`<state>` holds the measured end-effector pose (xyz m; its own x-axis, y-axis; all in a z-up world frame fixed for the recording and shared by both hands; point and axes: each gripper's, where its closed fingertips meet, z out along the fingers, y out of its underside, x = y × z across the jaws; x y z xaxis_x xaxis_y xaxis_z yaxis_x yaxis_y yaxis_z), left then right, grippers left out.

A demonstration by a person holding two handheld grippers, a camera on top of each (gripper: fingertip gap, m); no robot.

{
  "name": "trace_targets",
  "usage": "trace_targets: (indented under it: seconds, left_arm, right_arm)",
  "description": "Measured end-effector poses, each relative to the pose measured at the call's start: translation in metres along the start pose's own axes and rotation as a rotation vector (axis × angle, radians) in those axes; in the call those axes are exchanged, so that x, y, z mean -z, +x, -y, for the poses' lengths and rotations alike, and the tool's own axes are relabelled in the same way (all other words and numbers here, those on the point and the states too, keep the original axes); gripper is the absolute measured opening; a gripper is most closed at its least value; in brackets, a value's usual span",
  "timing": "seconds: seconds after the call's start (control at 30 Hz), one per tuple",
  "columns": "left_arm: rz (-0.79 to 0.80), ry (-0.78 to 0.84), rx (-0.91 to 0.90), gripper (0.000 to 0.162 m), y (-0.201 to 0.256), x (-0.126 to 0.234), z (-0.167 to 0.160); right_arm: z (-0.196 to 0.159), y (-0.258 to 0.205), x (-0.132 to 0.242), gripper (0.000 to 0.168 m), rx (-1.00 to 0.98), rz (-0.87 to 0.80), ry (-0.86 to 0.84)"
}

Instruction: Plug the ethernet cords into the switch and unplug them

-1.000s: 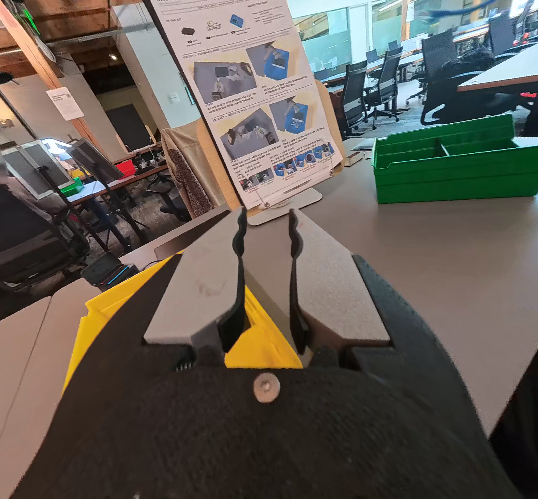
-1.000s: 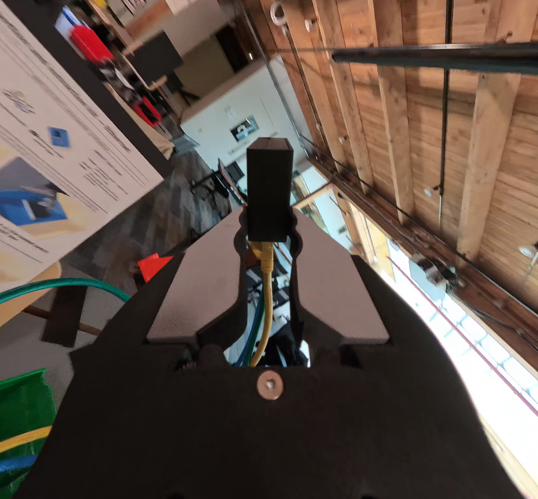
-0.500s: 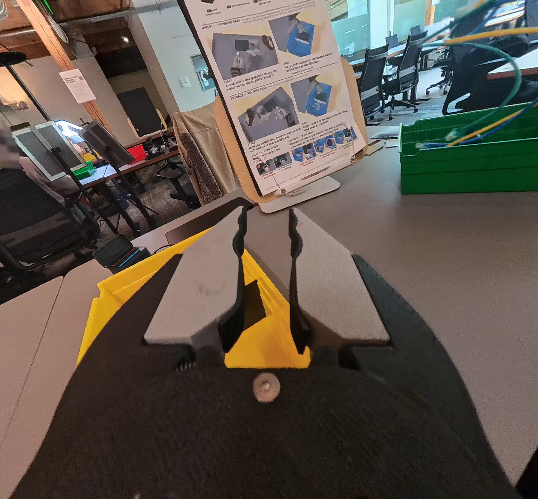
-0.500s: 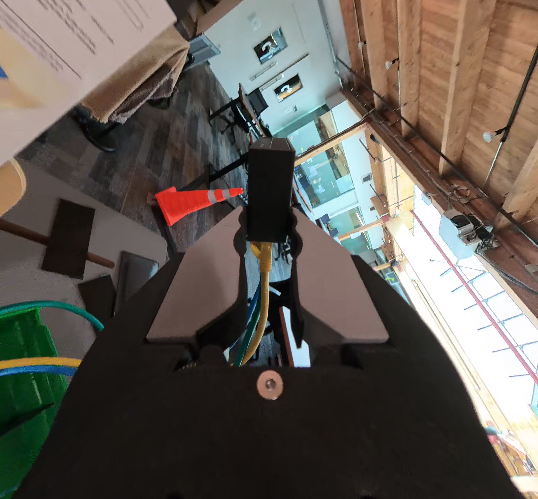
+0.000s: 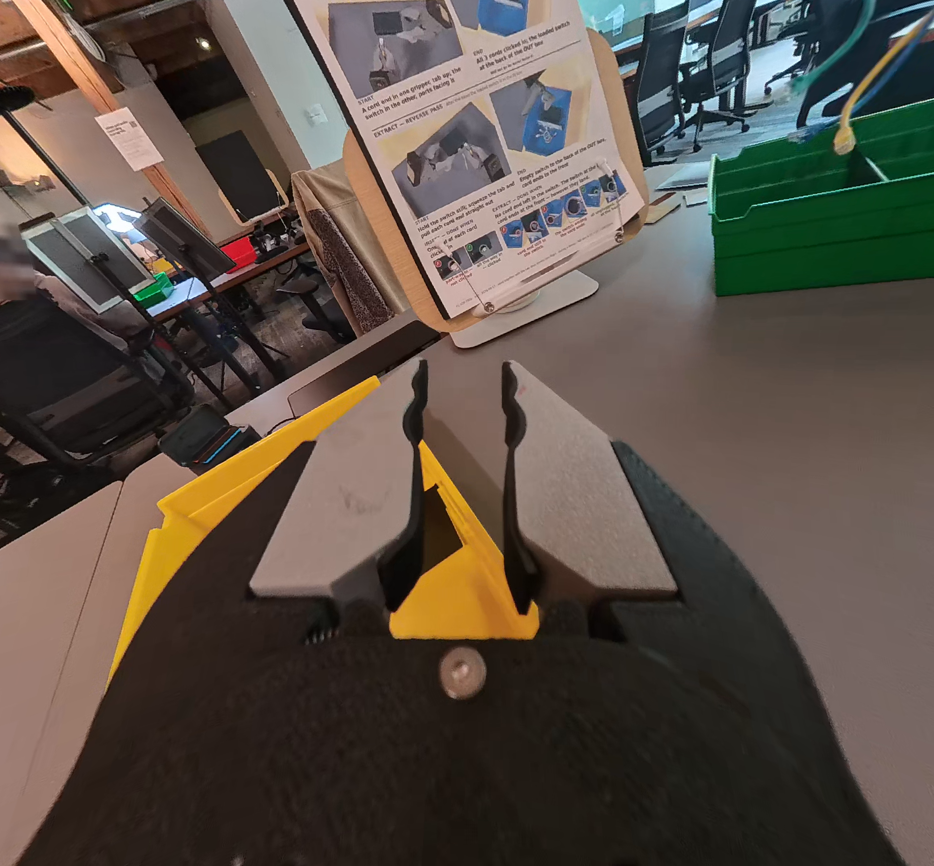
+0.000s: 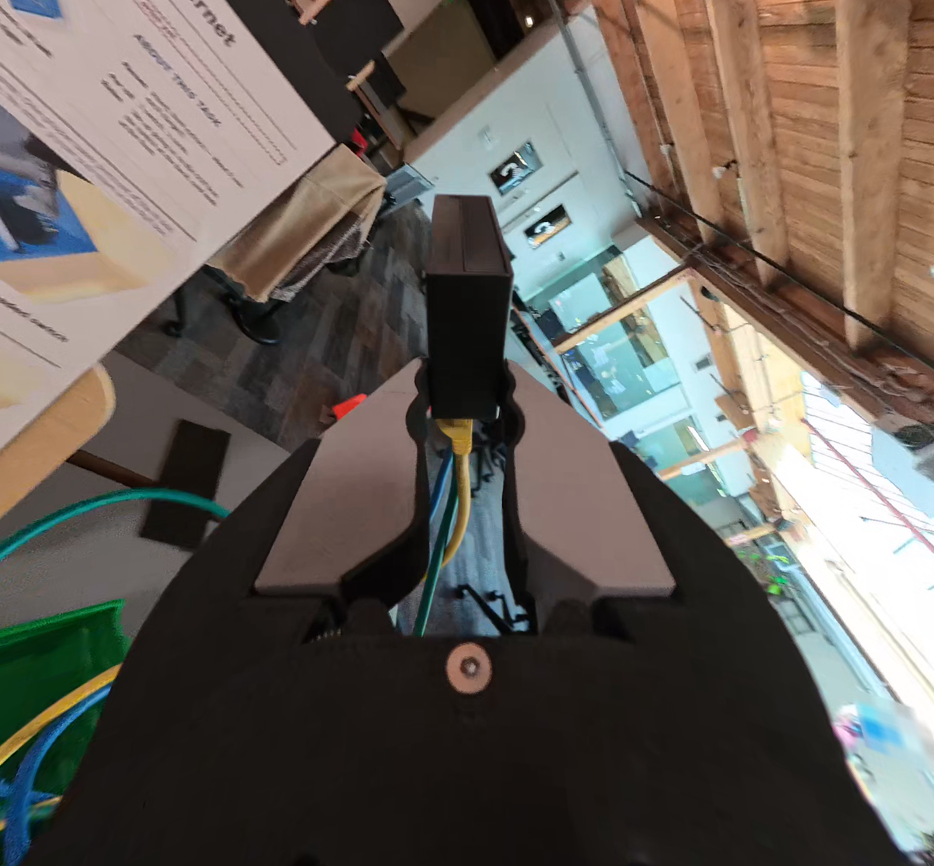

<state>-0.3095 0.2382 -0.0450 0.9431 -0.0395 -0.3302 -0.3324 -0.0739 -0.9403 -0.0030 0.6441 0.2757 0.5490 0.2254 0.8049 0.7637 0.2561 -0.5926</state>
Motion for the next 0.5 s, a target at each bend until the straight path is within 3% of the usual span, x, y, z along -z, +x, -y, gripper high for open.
trace_targets:
  seconds: [0.23, 0.5]
  left_arm:
    - [-0.004, -0.008, -0.012, 0.028, 0.002, -0.007, -0.002]
    - [-0.019, -0.02, -0.024, 0.027, 0.007, -0.013, -0.007]
  right_arm:
    - [-0.031, -0.053, -0.015, 0.024, -0.019, 0.184, 0.037]
    - [-0.065, -0.133, 0.003, 0.024, -0.059, 0.438, 0.157]
